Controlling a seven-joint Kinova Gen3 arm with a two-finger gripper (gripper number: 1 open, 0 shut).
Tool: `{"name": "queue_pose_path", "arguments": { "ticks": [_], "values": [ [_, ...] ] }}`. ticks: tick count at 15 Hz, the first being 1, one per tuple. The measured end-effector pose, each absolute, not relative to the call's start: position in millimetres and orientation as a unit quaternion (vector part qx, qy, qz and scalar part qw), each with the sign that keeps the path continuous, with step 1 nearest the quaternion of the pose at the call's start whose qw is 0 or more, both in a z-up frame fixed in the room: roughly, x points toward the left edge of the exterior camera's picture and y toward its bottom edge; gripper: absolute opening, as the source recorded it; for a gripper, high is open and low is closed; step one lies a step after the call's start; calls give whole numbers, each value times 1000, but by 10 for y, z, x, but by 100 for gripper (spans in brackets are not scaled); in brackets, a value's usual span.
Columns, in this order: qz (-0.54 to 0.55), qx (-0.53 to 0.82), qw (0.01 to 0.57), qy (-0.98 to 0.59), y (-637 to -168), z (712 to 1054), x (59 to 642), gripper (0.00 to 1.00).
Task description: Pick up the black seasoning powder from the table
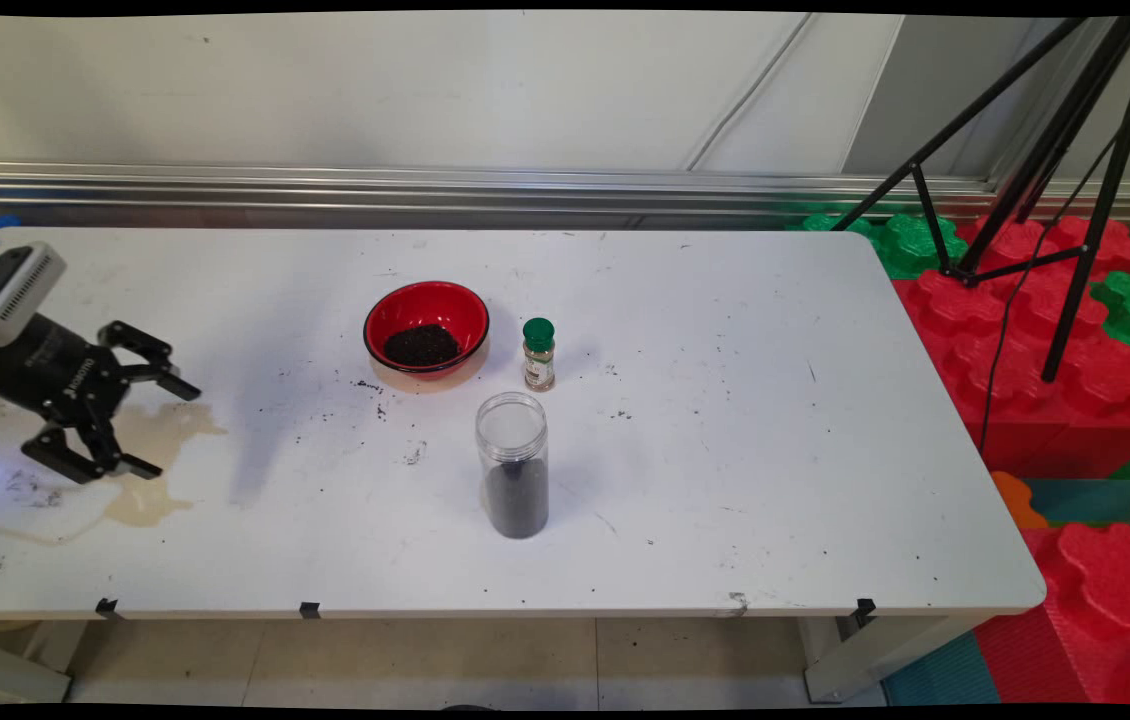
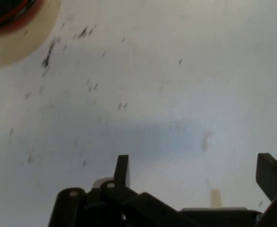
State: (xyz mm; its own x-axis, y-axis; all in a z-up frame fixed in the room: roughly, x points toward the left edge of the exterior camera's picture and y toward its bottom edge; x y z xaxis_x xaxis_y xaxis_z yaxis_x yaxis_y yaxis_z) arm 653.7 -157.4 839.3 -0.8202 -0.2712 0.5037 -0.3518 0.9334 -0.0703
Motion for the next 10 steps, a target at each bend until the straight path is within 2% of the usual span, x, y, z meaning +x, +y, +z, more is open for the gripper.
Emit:
{"name": "queue_pose_path", "arguments": {
  "ticks": [10],
  "values": [
    [57, 104, 298, -947, -1884, 8327, 5946, 100]
  ]
}}
